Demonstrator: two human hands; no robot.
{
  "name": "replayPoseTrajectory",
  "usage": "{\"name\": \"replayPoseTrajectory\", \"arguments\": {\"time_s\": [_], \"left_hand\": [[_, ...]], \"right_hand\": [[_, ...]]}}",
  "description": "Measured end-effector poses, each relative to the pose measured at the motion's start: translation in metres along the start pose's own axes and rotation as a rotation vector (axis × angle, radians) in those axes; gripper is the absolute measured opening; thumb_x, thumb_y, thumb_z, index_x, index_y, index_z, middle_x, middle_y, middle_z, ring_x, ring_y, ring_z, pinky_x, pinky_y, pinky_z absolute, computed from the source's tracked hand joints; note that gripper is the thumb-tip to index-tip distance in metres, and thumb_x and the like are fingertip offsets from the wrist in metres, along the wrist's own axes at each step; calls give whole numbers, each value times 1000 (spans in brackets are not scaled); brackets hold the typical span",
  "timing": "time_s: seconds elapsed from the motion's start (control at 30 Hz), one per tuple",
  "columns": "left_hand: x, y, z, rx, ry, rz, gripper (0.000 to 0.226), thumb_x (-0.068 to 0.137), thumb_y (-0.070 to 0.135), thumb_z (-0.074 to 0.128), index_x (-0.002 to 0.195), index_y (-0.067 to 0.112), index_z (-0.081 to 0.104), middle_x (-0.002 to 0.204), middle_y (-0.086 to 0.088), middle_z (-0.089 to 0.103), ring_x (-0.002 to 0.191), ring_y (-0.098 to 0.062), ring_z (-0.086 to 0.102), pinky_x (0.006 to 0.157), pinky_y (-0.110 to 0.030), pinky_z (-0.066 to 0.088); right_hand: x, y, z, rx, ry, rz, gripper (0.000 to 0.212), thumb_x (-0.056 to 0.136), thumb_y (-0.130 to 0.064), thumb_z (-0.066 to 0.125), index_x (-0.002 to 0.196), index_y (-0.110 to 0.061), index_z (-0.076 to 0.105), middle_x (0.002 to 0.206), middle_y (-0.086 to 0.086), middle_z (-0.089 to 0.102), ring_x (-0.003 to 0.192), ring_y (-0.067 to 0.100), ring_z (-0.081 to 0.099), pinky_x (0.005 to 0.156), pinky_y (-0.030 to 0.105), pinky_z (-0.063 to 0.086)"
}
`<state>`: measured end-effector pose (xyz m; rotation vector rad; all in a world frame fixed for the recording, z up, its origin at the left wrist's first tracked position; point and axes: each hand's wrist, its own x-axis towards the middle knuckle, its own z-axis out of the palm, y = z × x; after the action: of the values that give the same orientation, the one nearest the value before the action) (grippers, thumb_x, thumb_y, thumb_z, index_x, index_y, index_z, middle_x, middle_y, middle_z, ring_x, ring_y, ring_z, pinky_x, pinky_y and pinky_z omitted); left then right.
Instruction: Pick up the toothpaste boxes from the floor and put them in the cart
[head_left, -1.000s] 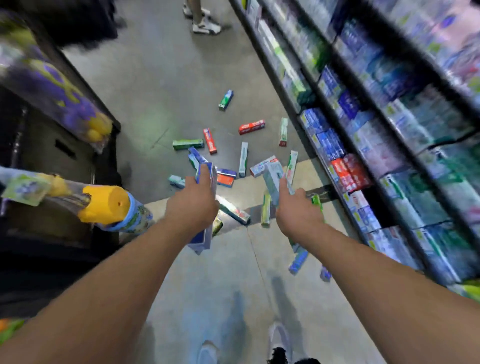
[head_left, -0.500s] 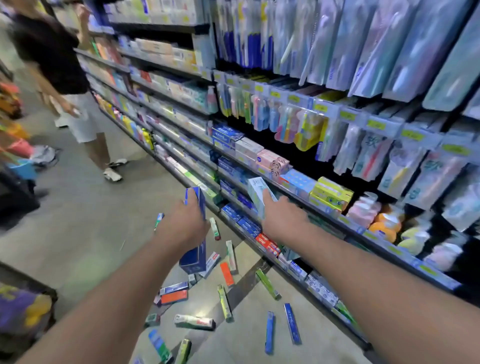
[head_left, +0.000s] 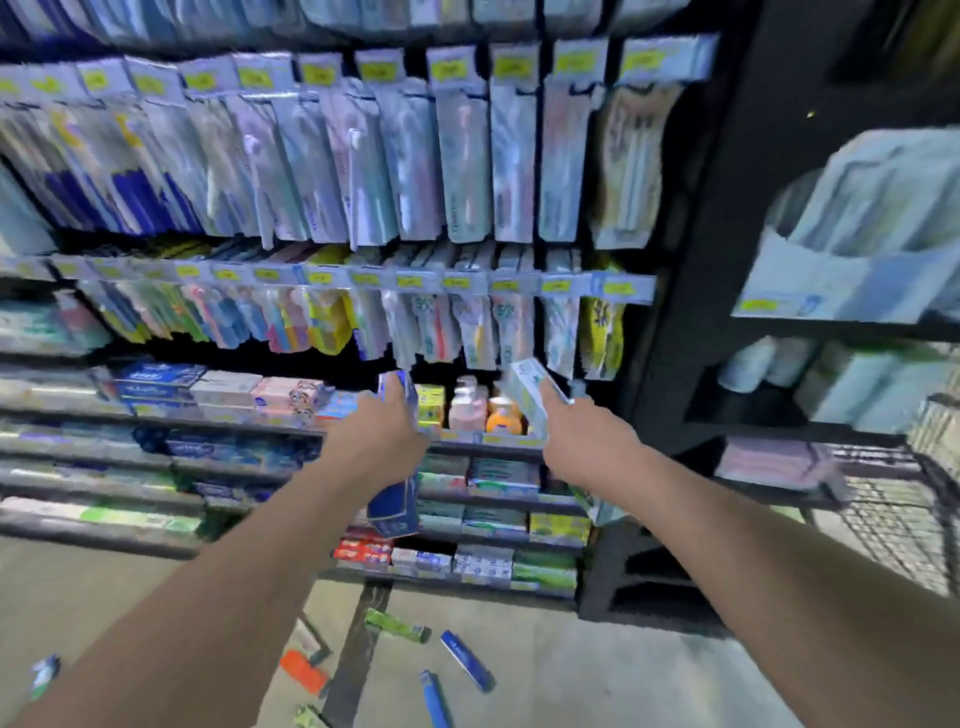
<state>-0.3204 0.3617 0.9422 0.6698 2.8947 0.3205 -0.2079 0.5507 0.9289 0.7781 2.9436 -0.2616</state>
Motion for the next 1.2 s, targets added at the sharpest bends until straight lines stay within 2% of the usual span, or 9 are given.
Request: {"name": "replayPoseTrajectory", "arguments": {"time_s": [0.1, 0.27, 0.33, 0.4, 0.47, 0.57, 0.73, 1.07, 1.2], "left_hand": [[6, 68, 11, 21, -48, 114, 69, 95, 35, 52, 149, 19, 11, 129, -20, 37, 78, -30, 51, 58, -35, 43], [12, 188, 37, 36, -114, 298, 57, 92, 35, 52, 137, 15, 23, 108, -14, 42, 81, -35, 58, 72, -44, 56], [8, 241, 53, 74, -121, 356, 72, 91, 37, 52, 147, 14, 13, 125, -20, 43, 99, -41, 57, 82, -44, 49], [-5, 293, 71, 95, -135, 421, 82, 93, 39, 51, 153, 15, 2, 145, -25, 30, 118, -43, 49, 93, -46, 42], [-22, 345, 88, 87, -148, 483, 83, 92, 38, 52, 153, 15, 0, 144, -24, 30, 117, -43, 50, 90, -43, 43], [-43, 417, 113, 81, -170, 569, 79, 94, 34, 50, 153, 17, 1, 137, -19, 35, 110, -41, 53, 78, -39, 43], [-72, 528, 151, 76, -226, 652, 79, 95, 32, 46, 154, 13, -2, 140, -23, 32, 114, -41, 52, 86, -41, 44], [-68, 700, 233, 82, -302, 807, 80, 92, 28, 51, 153, 24, 0, 143, -18, 31, 102, -36, 57, 72, -39, 48], [-32, 766, 259, 40, -320, 830, 79, 90, 26, 53, 152, 27, 4, 141, -18, 34, 92, -32, 60, 66, -37, 48]], "right_hand": [[-18, 62, -11, 39, 26, 145, 72, 96, -15, 45, 154, -24, 4, 129, 19, 43, 88, 33, 52, 65, 38, 42], [-49, 167, -24, 70, 115, 325, 59, 90, -15, 47, 142, -25, 21, 104, 12, 44, 88, 35, 53, 70, 40, 42], [-66, 213, -26, 92, 133, 382, 54, 88, -11, 44, 136, -25, 25, 99, 11, 42, 84, 34, 52, 76, 44, 45], [-84, 260, -27, 97, 151, 413, 55, 88, -9, 42, 137, -25, 25, 101, 13, 48, 87, 34, 57, 78, 45, 48], [-103, 308, -27, 122, 176, 444, 57, 88, -7, 44, 139, -23, 25, 102, 14, 51, 80, 30, 59, 67, 42, 54], [-129, 376, -26, 148, 181, 528, 57, 91, -6, 47, 141, -24, 24, 93, 9, 51, 67, 19, 56, 46, 29, 48], [-168, 473, -23, 147, 218, 657, 63, 92, -13, 48, 146, -26, 19, 97, 12, 52, 76, 23, 59, 67, 41, 59], [-166, 623, -14, 188, 180, 831, 80, 88, -16, 62, 149, -27, 12, 105, 13, 55, 74, 23, 58, 60, 36, 55], [-134, 686, -15, 171, 170, 886, 76, 91, -13, 54, 151, -27, 9, 110, 14, 55, 76, 23, 55, 59, 35, 50]]}}
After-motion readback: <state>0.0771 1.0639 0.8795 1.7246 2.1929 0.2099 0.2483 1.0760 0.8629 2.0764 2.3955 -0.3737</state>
